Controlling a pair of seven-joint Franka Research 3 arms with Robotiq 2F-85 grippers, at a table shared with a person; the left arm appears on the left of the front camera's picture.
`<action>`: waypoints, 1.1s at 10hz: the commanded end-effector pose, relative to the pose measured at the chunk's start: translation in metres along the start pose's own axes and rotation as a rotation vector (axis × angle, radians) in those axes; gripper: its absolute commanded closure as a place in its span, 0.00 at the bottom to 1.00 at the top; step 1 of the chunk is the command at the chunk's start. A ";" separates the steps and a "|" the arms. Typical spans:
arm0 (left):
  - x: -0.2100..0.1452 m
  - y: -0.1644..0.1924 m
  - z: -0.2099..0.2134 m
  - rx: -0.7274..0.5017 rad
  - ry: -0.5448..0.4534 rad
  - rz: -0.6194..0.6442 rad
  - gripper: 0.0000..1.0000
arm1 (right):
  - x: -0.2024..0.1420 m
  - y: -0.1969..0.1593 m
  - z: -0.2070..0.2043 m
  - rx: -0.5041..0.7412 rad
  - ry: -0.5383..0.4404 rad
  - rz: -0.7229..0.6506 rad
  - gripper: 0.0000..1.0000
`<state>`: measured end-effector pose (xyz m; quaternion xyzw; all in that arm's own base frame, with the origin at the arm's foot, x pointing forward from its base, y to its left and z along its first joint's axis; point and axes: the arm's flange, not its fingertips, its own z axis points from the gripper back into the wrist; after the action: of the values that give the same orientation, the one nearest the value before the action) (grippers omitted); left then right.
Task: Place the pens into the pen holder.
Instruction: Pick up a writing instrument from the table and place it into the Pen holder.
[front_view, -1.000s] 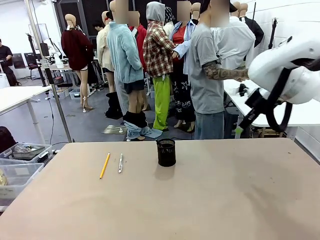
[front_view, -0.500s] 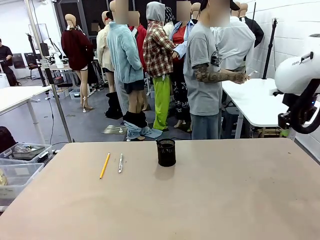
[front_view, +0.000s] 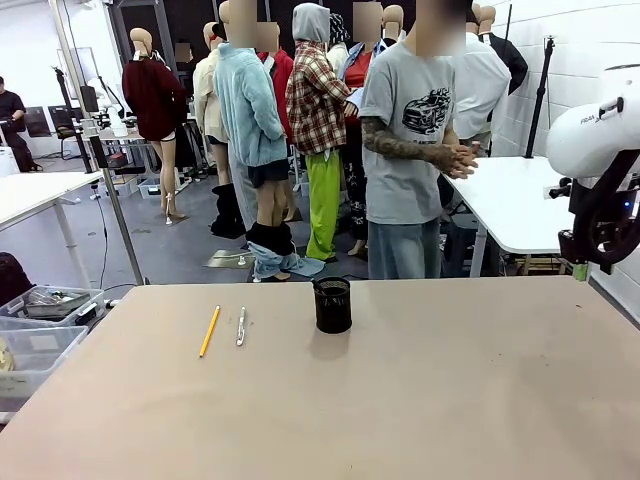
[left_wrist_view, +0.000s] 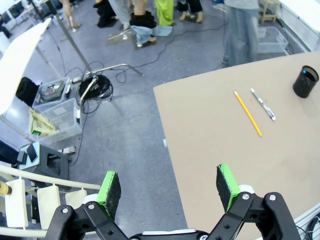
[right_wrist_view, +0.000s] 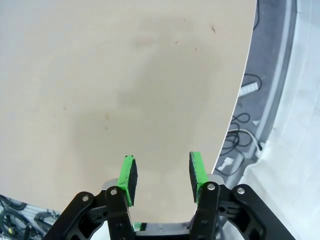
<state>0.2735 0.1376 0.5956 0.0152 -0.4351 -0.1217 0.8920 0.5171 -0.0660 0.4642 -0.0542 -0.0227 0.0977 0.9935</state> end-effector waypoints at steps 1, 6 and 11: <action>0.039 -0.043 -0.027 -0.080 0.059 -0.073 0.00 | -0.001 0.000 0.004 -0.003 -0.009 0.010 0.46; 0.098 -0.154 -0.148 -0.088 0.347 -0.060 0.00 | -0.001 0.000 0.004 -0.003 -0.009 0.010 0.46; 0.086 -0.168 -0.172 -0.114 0.384 -0.073 0.00 | -0.001 0.000 0.004 -0.003 -0.009 0.010 0.46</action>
<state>0.3943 -0.0426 0.5562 0.0110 -0.2867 -0.1880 0.9393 0.5168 -0.0650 0.4681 -0.0547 -0.0266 0.0988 0.9932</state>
